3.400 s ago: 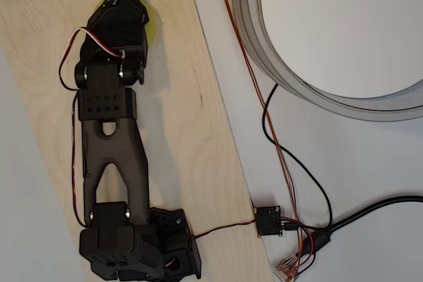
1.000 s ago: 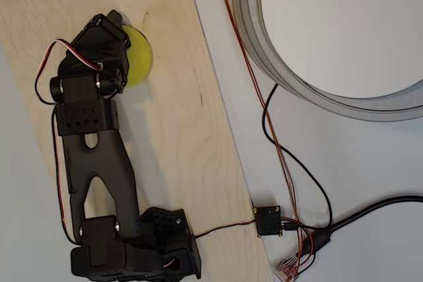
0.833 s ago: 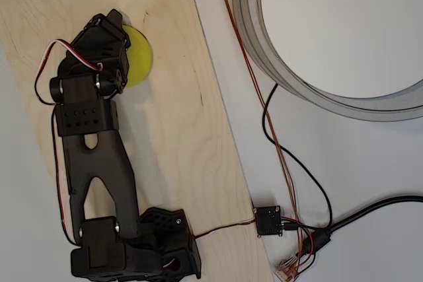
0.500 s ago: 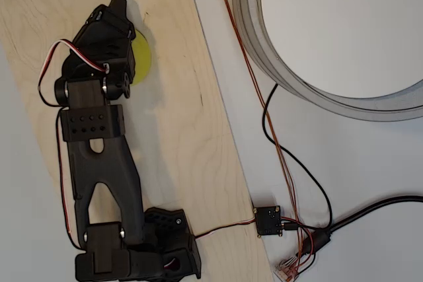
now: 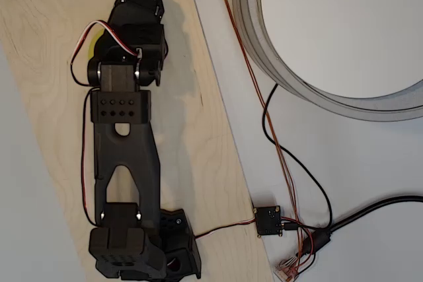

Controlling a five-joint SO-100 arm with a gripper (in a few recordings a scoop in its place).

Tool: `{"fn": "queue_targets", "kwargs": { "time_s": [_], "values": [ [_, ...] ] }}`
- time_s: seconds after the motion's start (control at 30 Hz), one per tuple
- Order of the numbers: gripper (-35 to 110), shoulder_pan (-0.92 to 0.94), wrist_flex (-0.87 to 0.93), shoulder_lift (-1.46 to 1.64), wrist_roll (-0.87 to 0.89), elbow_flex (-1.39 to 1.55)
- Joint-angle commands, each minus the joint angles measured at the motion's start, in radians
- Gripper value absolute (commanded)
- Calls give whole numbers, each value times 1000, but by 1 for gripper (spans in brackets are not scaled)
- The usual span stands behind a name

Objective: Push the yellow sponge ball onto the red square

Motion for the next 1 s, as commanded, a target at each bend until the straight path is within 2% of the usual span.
{"fn": "queue_targets", "kwargs": {
  "time_s": [0.0,0.57,0.73,0.97],
  "values": [
    [20,28,9,18,-25,-38],
    [21,26,0,236,-14,236],
    [21,26,-78,322,-12,382],
    [21,26,-118,334,-2,439]
  ]
}}
